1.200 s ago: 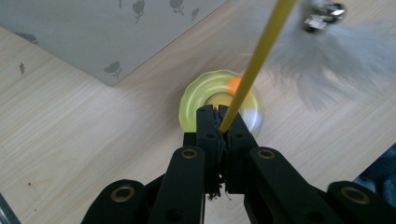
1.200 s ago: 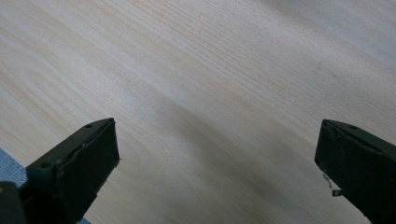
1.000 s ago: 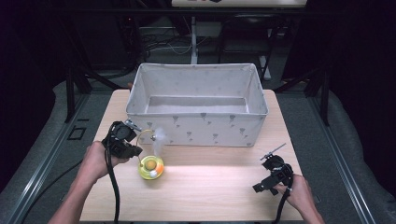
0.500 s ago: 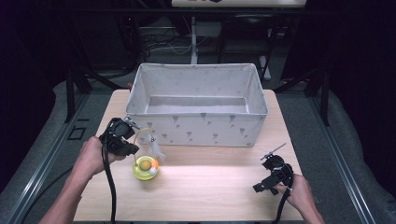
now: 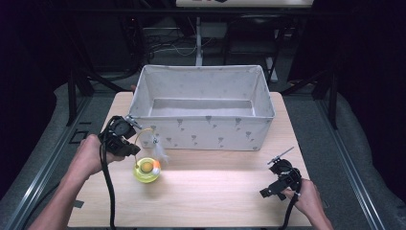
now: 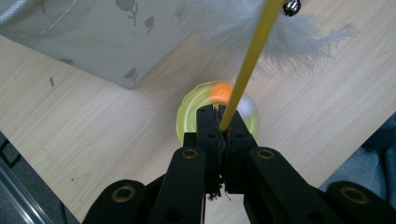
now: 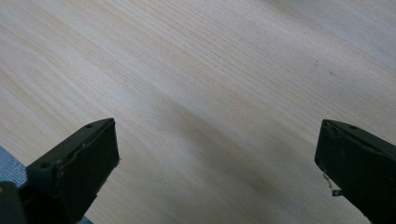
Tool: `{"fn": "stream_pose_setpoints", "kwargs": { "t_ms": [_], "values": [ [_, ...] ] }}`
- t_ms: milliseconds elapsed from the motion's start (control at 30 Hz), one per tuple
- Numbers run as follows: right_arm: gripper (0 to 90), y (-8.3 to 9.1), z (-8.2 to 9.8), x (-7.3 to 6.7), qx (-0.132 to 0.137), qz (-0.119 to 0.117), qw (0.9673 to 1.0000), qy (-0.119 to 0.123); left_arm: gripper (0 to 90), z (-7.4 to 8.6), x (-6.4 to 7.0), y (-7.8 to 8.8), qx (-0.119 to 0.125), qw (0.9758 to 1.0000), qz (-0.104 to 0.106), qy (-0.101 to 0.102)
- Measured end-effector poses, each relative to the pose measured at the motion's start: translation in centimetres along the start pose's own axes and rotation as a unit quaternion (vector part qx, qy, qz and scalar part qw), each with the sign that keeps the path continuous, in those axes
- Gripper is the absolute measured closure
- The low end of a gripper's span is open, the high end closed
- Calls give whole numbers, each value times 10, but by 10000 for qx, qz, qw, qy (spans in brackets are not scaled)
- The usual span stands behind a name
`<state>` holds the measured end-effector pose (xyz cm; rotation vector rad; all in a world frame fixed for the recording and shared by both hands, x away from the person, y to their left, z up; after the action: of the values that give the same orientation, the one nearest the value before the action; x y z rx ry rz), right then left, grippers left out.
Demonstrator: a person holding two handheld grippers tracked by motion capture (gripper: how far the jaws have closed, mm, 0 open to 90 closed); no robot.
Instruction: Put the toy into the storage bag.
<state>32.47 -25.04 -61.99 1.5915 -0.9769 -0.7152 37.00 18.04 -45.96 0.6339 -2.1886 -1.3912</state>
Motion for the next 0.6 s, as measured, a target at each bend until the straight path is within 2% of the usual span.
{"fn": "stream_pose_setpoints", "kwargs": {
  "t_ms": [33, 67, 100, 300, 467, 533, 600],
  "values": [
    [0, 0, 0, -2, 34, -36, 9999, -140, 883, 0, 0, 0, 0, 10000, 0, 0],
    [0, 3, 3, 4, -163, 32, 9998, 147, 883, 0, -1, 4, -25, 10000, -14, -21],
    [0, 1, 1, 1, -13, -21, 10000, -48, 883, 0, -1, 4, -25, 10000, -14, -21],
    [0, 2, 1, 2, -37, 14, 10000, -6, 883, -4, -2, 16, -30, 9999, -74, -89],
    [0, 2, 2, 2, -95, 32, 9999, 47, 883, -8, -1, 24, 9, 9999, -45, -120],
    [0, 1, 1, 1, -55, 25, 10000, -40, 884, -11, 0, 28, 21, 9999, -37, -130],
    [0, 1, 1, 1, -61, 29, 10000, -20, 883, -13, 0, 31, 22, 9998, -48, -166]
  ]
}}
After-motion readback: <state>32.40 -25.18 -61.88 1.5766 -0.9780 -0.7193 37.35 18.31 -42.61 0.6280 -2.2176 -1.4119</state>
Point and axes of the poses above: each handheld gripper's, and its own axes: y roughly backward along the jaws, z roughly out of its underside, x roughly to its right, the point moved 9 cm from there along -y, roughly forward along the jaws, and after that the axes turned 13 degrees about z, right-handed, at the moved point
